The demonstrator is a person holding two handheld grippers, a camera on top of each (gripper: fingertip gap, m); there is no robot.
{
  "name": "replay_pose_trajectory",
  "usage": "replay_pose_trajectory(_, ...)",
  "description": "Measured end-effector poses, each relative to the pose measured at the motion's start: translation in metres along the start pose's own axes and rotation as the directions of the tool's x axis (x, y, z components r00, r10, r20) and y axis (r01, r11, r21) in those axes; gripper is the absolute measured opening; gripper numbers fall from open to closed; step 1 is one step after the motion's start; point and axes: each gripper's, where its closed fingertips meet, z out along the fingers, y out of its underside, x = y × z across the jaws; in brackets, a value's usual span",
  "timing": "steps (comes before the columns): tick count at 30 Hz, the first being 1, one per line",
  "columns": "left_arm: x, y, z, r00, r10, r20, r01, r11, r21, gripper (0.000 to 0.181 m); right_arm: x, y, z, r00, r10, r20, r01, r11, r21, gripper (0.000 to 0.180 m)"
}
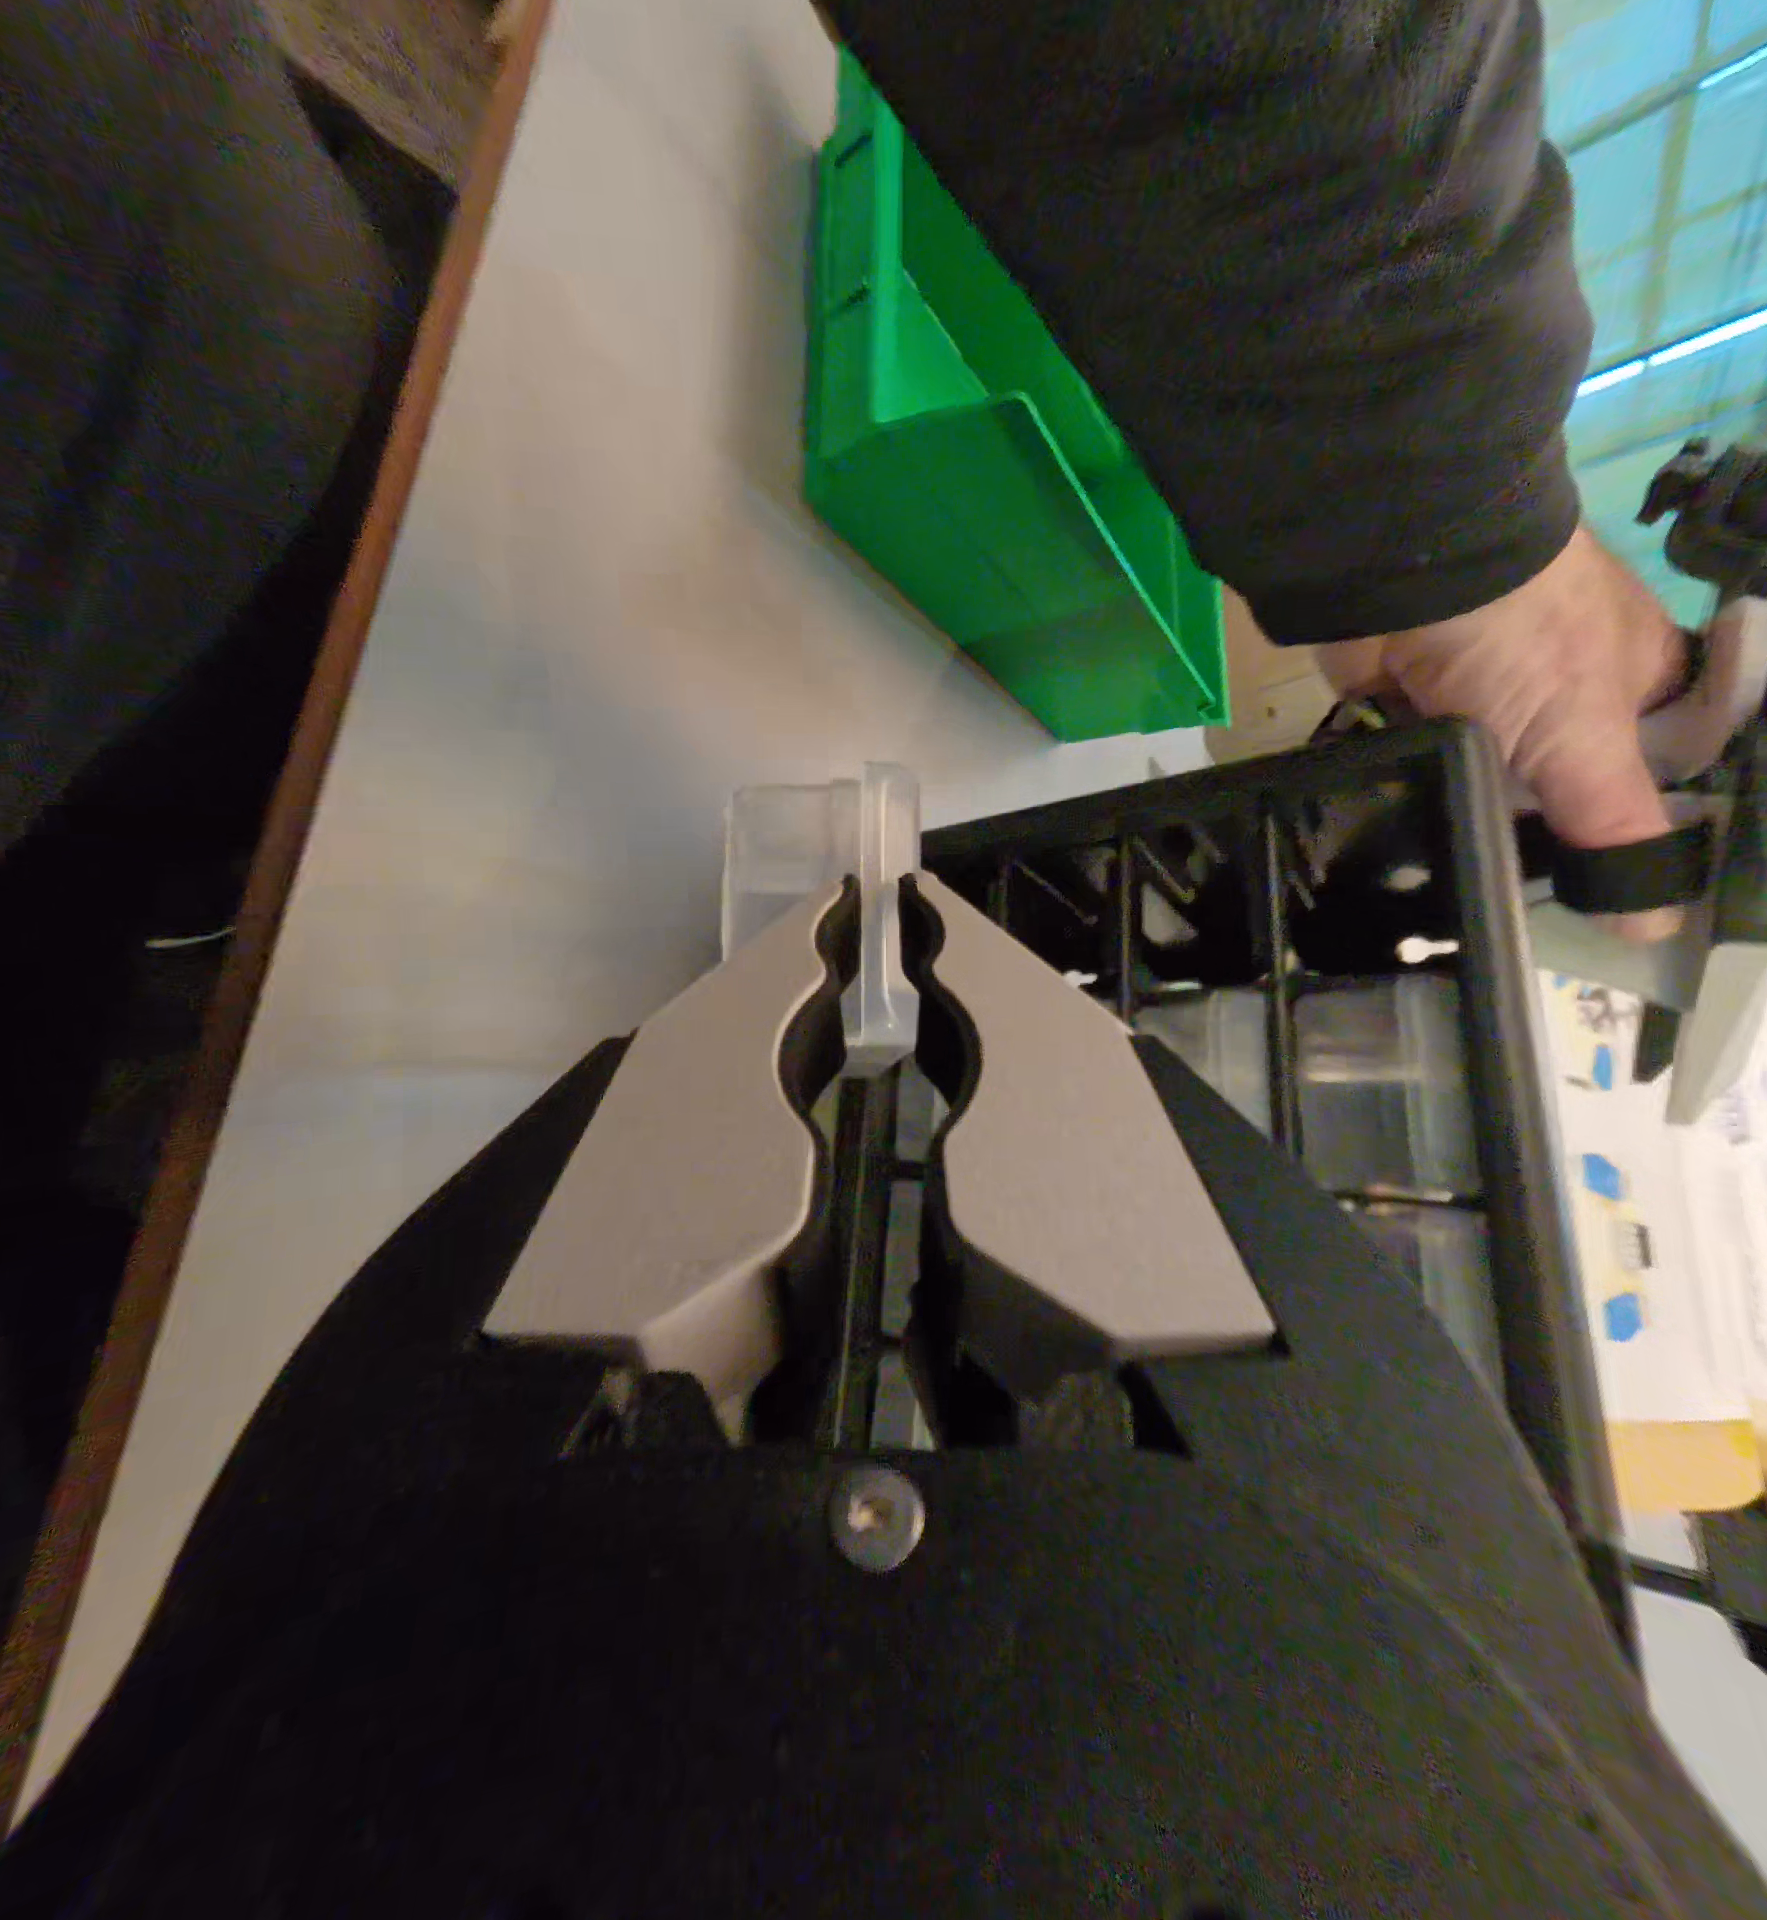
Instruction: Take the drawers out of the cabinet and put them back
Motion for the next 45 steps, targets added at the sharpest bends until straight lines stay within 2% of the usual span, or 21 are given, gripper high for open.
replay_pose_trajectory(4, 0.000, 0.000, 0.000, 1.000, 0.001, -0.001, -0.001, 1.000, 0.005, 0.037, -0.025, 0.027, -0.029, 0.992, 0.042, 0.117, -0.042, 0.999, -0.006, 0.007)
replay_pose_trajectory(6, 0.000, 0.000, 0.000, 1.000, 0.002, -0.002, -0.002, 1.000, 0.004, 0.037, -0.036, 0.052, -0.044, 0.982, 0.092, 0.165, -0.082, 0.994, -0.069, 0.008)
replay_pose_trajectory(8, 0.000, 0.000, 0.000, 1.000, 0.002, -0.003, -0.002, 1.000, 0.005, 0.037, -0.054, 0.075, -0.060, 0.960, 0.125, 0.251, -0.100, 0.989, -0.108, 0.001)
replay_pose_trajectory(12, 0.000, 0.000, 0.000, 1.000, 0.002, -0.002, -0.002, 1.000, 0.006, 0.037, -0.077, 0.123, -0.083, 0.891, 0.306, 0.336, -0.209, 0.932, -0.296, 0.042)
replay_pose_trajectory(13, 0.000, 0.000, 0.000, 1.000, 0.002, -0.002, -0.002, 1.000, 0.007, 0.037, -0.074, 0.126, -0.084, 0.871, 0.378, 0.314, -0.278, 0.905, -0.321, 0.048)
replay_pose_trajectory(15, 0.000, 0.000, 0.000, 1.000, 0.001, -0.002, -0.001, 1.000, 0.007, 0.037, -0.065, 0.114, -0.079, 0.775, 0.559, 0.295, -0.456, 0.818, -0.352, 0.083)
replay_pose_trajectory(17, 0.000, 0.000, 0.000, 1.000, 0.001, -0.001, -0.001, 1.000, 0.007, 0.037, -0.051, 0.095, -0.065, 0.693, 0.676, 0.252, -0.580, 0.730, -0.362, 0.094)
replay_pose_trajectory(19, 0.000, 0.000, 0.000, 1.000, -0.001, 0.001, 0.001, 1.000, 0.006, 0.037, -0.046, 0.090, -0.044, 0.646, 0.735, 0.204, -0.623, 0.663, -0.415, 0.099)
replay_pose_trajectory(23, 0.000, 0.000, 0.000, 1.000, -0.001, 0.006, 0.001, 1.000, 0.002, 0.037, -0.069, 0.102, -0.002, 0.584, 0.786, 0.202, -0.578, 0.578, -0.577, 0.105)
replay_pose_trajectory(24, 0.000, 0.000, 0.000, 1.000, -0.001, 0.006, 0.001, 1.000, 0.001, 0.037, -0.078, 0.104, 0.004, 0.548, 0.806, 0.224, -0.566, 0.554, -0.610, 0.112)
replay_pose_trajectory(25, 0.000, 0.000, 0.000, 1.000, -0.001, 0.006, 0.001, 1.000, 0.001, 0.037, -0.085, 0.102, 0.008, 0.484, 0.839, 0.249, -0.570, 0.519, -0.637, 0.098)
replay_pose_trajectory(26, 0.000, 0.000, 0.000, 1.000, -0.001, 0.006, 0.001, 1.000, 0.002, 0.037, -0.087, 0.101, 0.010, 0.446, 0.856, 0.261, -0.572, 0.496, -0.653, 0.091)
replay_pose_trajectory(28, 0.000, 0.000, 0.000, 1.000, 0.000, 0.005, 0.000, 1.000, 0.005, 0.037, -0.086, 0.103, 0.006, 0.451, 0.845, 0.288, -0.539, 0.515, -0.667, 0.068)
replay_pose_trajectory(30, 0.000, -0.001, 0.000, 1.000, 0.000, 0.003, 0.000, 1.000, 0.009, 0.037, -0.089, 0.107, -0.003, 0.451, 0.831, 0.326, -0.495, 0.537, -0.684, 0.066)
replay_pose_trajectory(34, 0.001, -0.001, -0.001, 1.000, 0.000, 0.002, 0.000, 1.000, 0.016, 0.037, -0.088, 0.125, -0.026, 0.546, 0.749, 0.375, -0.391, 0.624, -0.677, 0.065)
replay_pose_trajectory(36, 0.001, -0.001, -0.001, 1.000, 0.000, 0.002, 0.000, 1.000, 0.016, 0.037, -0.088, 0.132, -0.043, 0.559, 0.723, 0.406, -0.357, 0.652, -0.669, 0.064)
replay_pose_trajectory(38, 0.000, -0.001, -0.001, 1.000, -0.001, 0.003, 0.001, 1.000, 0.017, 0.037, -0.086, 0.134, -0.068, 0.548, 0.688, 0.476, -0.323, 0.699, -0.638, 0.064)
replay_pose_trajectory(41, 0.001, -0.001, -0.001, 1.000, 0.000, 0.003, 0.000, 1.000, 0.013, 0.037, -0.066, 0.148, -0.112, 0.565, 0.659, 0.496, -0.321, 0.730, -0.604, 0.064)
replay_pose_trajectory(45, 0.001, -0.001, 0.000, 1.000, 0.000, 0.003, 0.000, 1.000, 0.013, 0.037, -0.017, 0.200, -0.185, 0.649, 0.648, 0.399, -0.304, 0.701, -0.645, 0.064)
